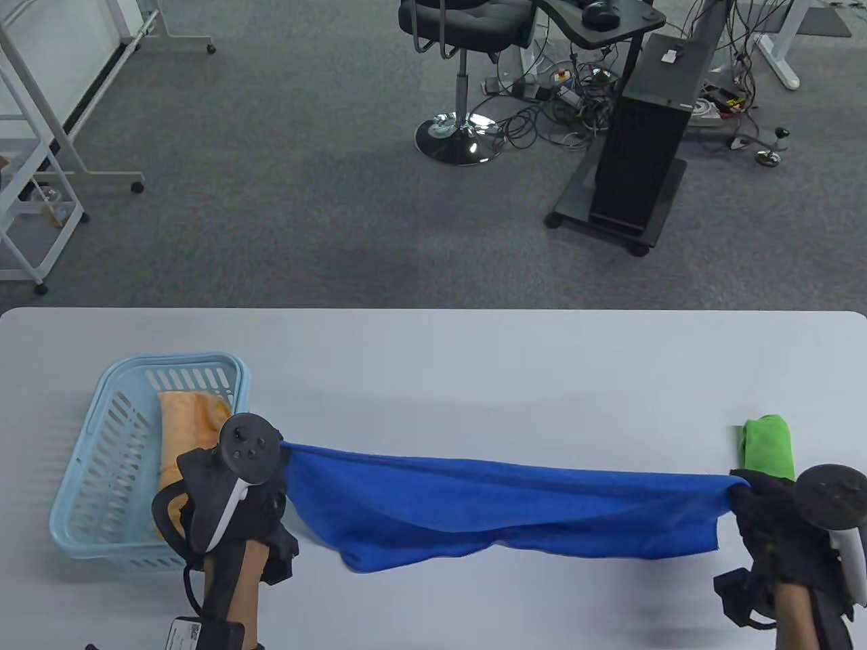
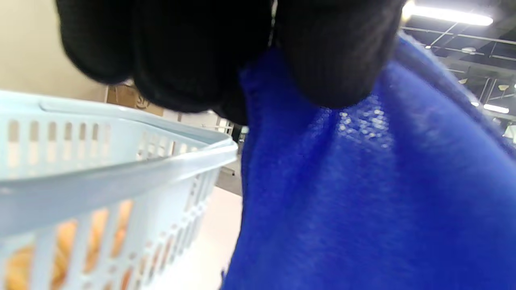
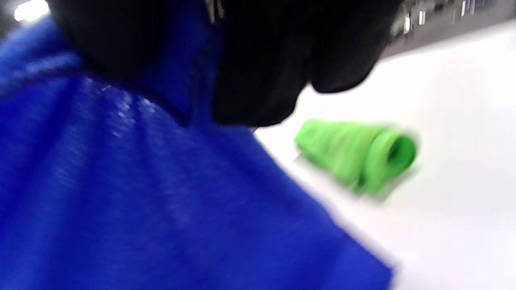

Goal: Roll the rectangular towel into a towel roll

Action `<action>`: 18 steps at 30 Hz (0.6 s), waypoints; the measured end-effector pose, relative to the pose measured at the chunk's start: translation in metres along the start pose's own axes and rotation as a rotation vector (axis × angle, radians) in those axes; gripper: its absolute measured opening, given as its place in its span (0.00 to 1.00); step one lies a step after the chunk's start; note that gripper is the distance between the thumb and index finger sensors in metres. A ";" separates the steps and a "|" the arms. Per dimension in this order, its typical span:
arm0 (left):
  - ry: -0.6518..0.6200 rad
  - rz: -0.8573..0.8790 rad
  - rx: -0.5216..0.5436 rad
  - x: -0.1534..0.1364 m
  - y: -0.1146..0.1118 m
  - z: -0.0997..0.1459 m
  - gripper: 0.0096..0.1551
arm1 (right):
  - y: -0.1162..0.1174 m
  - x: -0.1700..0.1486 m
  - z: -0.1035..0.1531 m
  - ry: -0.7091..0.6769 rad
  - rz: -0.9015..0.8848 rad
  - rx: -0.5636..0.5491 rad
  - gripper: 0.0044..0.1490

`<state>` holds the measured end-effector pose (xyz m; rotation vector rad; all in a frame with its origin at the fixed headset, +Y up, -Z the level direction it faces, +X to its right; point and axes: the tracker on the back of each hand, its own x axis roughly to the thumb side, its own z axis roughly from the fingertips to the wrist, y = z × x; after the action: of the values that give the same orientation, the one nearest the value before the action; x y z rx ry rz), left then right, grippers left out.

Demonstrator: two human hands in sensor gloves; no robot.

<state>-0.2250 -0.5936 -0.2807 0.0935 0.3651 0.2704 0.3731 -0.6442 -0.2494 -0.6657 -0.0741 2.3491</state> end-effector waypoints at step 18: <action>-0.019 0.271 -0.129 0.019 0.006 -0.034 0.26 | 0.039 0.058 -0.035 0.003 0.125 0.090 0.29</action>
<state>-0.2218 -0.5814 -0.3182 0.0181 0.3150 0.5591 0.3292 -0.6416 -0.3149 -0.6468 0.0765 2.4549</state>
